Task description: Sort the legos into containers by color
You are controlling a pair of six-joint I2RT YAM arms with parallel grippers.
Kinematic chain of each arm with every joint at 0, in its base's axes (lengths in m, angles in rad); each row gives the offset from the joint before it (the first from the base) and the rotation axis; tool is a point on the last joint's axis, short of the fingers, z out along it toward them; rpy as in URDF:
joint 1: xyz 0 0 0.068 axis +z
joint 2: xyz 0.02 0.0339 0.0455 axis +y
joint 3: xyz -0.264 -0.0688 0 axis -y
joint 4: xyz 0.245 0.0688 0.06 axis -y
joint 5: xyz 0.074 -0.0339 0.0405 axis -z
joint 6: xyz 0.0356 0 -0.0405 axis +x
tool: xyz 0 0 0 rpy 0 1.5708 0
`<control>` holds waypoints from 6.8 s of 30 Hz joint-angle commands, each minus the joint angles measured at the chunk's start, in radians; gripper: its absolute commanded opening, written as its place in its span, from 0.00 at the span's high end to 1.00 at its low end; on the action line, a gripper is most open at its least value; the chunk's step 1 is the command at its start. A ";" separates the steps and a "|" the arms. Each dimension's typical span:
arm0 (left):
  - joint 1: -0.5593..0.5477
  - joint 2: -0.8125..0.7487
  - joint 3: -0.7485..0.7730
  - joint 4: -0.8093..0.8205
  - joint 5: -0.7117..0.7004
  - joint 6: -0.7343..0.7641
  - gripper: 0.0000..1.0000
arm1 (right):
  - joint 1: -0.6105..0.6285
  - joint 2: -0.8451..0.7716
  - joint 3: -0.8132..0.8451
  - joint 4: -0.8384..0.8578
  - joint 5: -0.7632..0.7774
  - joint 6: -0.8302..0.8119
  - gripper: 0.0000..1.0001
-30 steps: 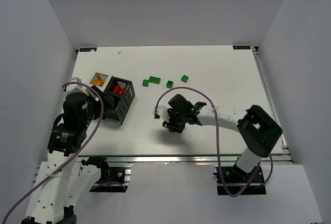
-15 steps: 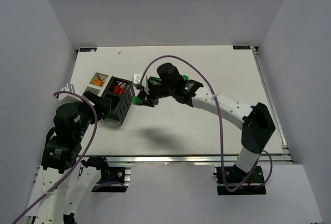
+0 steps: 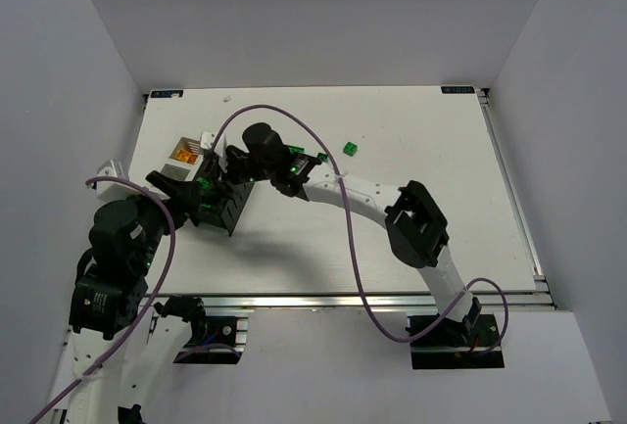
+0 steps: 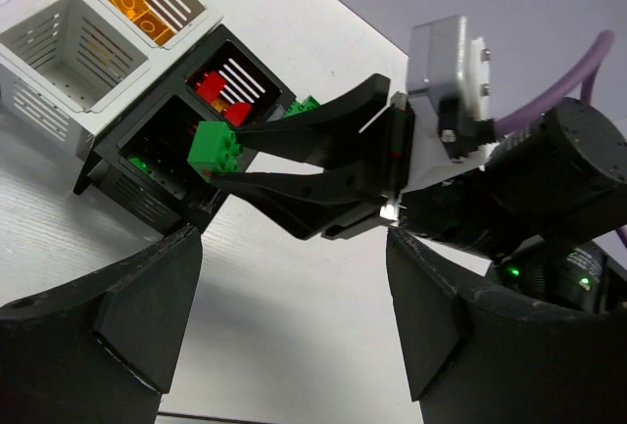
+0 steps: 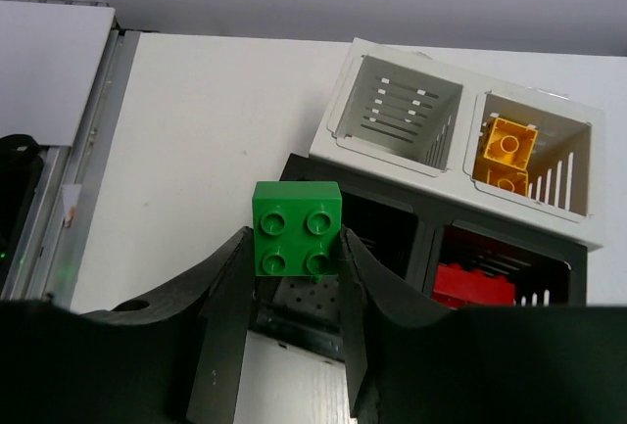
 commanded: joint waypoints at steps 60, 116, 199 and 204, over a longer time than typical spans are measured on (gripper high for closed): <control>-0.239 0.663 0.094 0.401 0.265 0.107 0.32 | -0.665 -0.741 -0.690 -0.302 -0.302 -0.034 0.28; -0.230 1.691 0.678 0.379 -0.126 0.596 0.39 | -0.866 -0.739 -0.849 -0.323 -0.349 -0.110 0.44; -0.025 0.659 -0.064 0.240 -0.216 0.340 0.81 | -0.779 -0.693 -0.718 -0.518 -0.231 -0.270 0.68; -0.022 0.644 -0.077 0.238 -0.222 0.329 0.57 | -0.750 -0.646 -0.666 -0.521 -0.206 -0.268 0.66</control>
